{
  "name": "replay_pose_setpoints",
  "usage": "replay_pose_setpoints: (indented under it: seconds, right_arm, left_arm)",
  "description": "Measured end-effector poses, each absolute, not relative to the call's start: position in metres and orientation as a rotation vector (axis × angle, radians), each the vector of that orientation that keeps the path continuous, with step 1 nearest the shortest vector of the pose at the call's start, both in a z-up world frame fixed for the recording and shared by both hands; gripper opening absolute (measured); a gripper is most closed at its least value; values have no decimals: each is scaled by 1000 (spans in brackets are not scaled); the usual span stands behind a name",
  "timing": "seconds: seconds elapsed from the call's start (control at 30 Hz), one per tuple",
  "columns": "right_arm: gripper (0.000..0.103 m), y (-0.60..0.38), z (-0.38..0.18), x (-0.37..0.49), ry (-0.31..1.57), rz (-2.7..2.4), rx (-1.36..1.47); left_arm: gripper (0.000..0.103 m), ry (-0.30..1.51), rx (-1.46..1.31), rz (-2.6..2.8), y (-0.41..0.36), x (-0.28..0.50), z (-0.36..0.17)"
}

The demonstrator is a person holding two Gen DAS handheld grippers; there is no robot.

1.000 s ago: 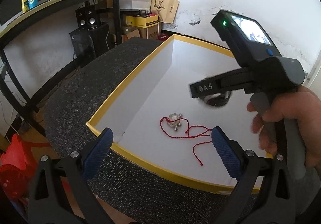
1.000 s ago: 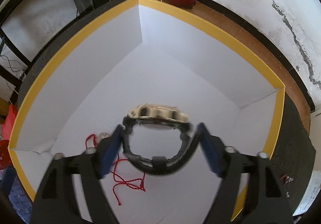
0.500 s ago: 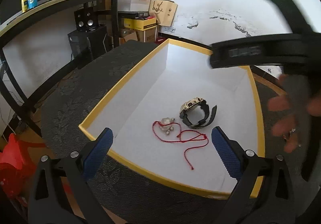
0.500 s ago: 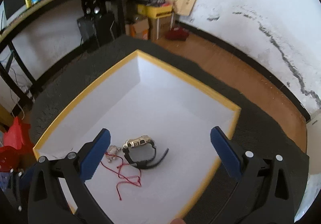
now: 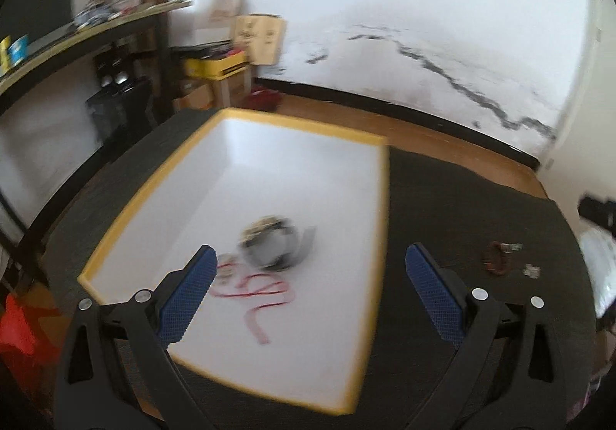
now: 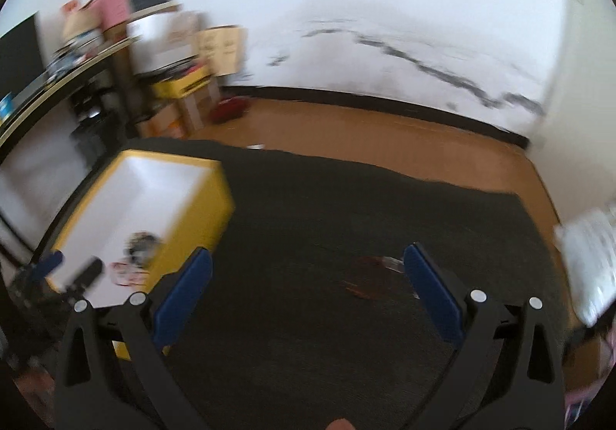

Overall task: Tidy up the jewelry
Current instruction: 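Move the left tool back to the red bead bracelet and grasp it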

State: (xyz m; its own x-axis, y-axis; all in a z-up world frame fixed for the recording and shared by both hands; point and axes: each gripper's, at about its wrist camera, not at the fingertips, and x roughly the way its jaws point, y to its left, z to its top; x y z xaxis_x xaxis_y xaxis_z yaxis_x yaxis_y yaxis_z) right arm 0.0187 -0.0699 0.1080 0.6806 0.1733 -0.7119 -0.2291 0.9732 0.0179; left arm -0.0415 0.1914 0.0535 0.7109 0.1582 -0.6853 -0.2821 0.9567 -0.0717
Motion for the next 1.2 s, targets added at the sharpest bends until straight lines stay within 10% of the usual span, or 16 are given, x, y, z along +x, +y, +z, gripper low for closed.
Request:
replay_pose_setpoints:
  seconds: [0.47,1.2]
  right_arm:
    - [96,-275,51,-10,827,-65,11]
    - [96,-253,20,13,893,13,-3]
  left_arm:
    - [96,771,15,-19,10,24,30]
    - [96,844,71,-57,-26,49,-13]
